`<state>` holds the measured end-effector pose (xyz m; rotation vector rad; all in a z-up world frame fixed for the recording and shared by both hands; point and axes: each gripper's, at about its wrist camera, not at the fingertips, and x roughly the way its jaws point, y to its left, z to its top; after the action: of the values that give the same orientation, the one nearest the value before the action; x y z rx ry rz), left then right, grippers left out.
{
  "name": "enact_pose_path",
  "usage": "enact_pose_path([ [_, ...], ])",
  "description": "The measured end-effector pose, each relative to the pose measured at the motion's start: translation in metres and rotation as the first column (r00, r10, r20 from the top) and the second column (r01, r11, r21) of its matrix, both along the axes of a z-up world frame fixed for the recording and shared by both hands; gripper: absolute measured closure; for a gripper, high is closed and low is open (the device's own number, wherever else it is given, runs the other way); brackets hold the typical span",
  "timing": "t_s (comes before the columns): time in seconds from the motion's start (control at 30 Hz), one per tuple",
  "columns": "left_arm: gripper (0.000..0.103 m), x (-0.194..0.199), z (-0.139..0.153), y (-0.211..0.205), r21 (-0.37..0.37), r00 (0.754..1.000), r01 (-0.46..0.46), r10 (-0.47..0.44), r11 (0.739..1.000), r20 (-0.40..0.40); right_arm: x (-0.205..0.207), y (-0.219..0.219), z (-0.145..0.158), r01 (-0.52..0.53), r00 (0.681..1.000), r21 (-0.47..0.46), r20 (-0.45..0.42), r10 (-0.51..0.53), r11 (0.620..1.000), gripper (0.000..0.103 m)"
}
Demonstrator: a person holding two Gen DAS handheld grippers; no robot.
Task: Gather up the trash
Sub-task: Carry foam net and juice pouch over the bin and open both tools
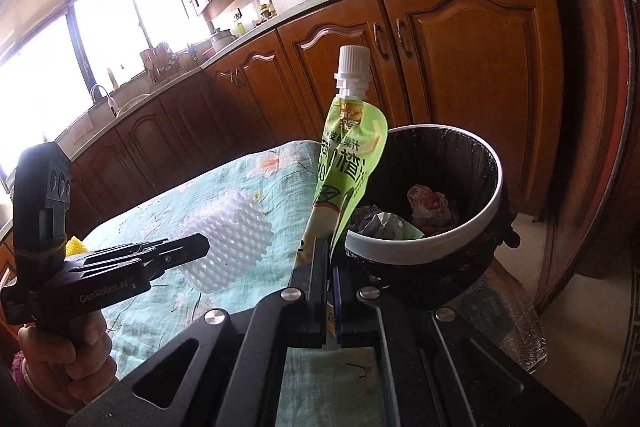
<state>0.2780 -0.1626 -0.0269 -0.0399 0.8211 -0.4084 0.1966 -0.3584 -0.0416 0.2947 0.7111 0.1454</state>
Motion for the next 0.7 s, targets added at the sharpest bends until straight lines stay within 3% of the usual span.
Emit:
enact_pose_path([
  [0.7,0.084,0.010,0.001,-0.025,0.015,1.000,0.031,-0.031,0.999,0.004,-0.005,-0.026,0.001,0.050,0.999,0.008,0.005,-0.050,0.999,0.101],
])
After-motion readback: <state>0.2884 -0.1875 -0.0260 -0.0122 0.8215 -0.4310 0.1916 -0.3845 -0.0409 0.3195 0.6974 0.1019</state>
